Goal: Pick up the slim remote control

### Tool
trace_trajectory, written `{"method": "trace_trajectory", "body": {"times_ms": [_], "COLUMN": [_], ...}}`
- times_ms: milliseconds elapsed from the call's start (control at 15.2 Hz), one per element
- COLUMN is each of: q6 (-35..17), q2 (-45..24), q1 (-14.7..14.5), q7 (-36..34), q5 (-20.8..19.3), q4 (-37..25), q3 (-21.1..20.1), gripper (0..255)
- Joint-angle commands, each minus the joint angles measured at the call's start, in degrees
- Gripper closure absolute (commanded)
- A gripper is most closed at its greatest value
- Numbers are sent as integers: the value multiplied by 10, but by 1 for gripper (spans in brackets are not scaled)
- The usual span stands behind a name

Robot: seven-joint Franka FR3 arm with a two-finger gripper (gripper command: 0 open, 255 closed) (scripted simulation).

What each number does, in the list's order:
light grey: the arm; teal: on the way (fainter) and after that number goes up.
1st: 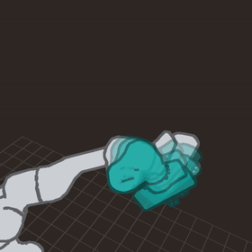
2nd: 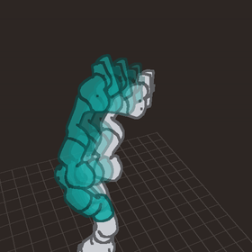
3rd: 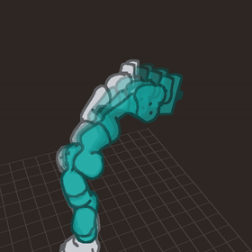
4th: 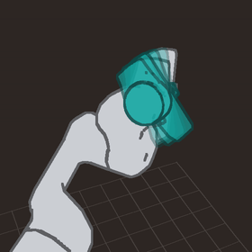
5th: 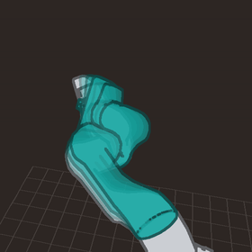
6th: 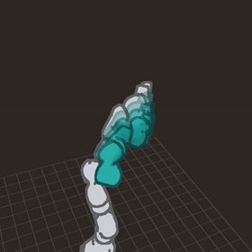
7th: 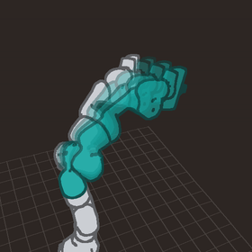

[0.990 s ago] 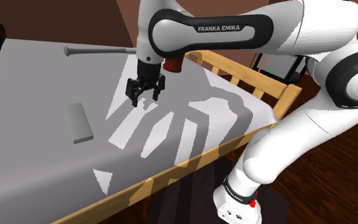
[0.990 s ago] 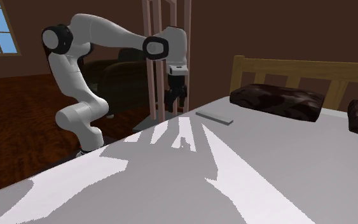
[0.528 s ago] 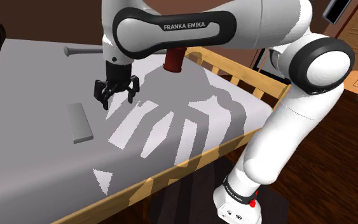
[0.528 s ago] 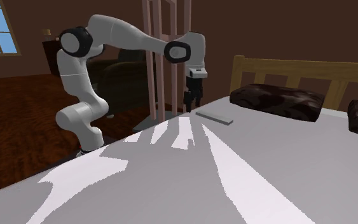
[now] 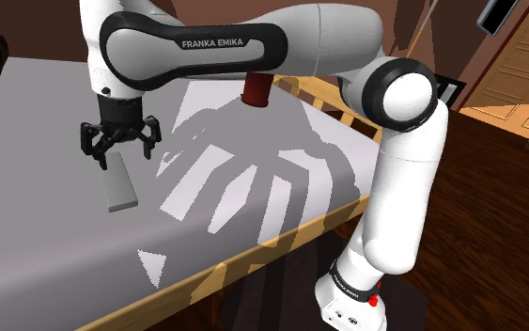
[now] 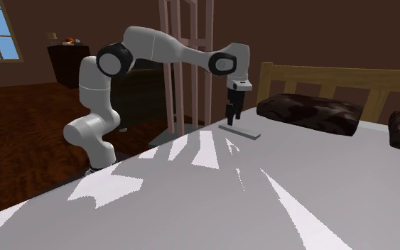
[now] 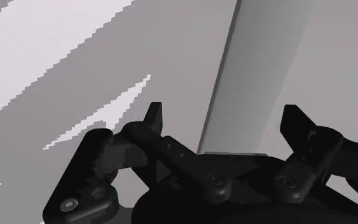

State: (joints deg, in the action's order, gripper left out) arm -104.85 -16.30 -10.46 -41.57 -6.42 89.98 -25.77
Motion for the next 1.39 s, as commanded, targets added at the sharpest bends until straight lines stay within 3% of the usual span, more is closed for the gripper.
{"method": "trace_trajectory", "body": {"times_ms": [0, 660, 726, 1320], "q6": [13, -41, -42, -41], "q2": [-50, -60, -59, -60], "q1": [-20, -20, -20, -20], "q7": [-19, -23, -23, -23], "q5": [-18, -24, -23, -24], "q4": [-59, -15, -13, -15], "q3": [-1, 2, 2, 2], "gripper": [0, 0, 255, 255]}}
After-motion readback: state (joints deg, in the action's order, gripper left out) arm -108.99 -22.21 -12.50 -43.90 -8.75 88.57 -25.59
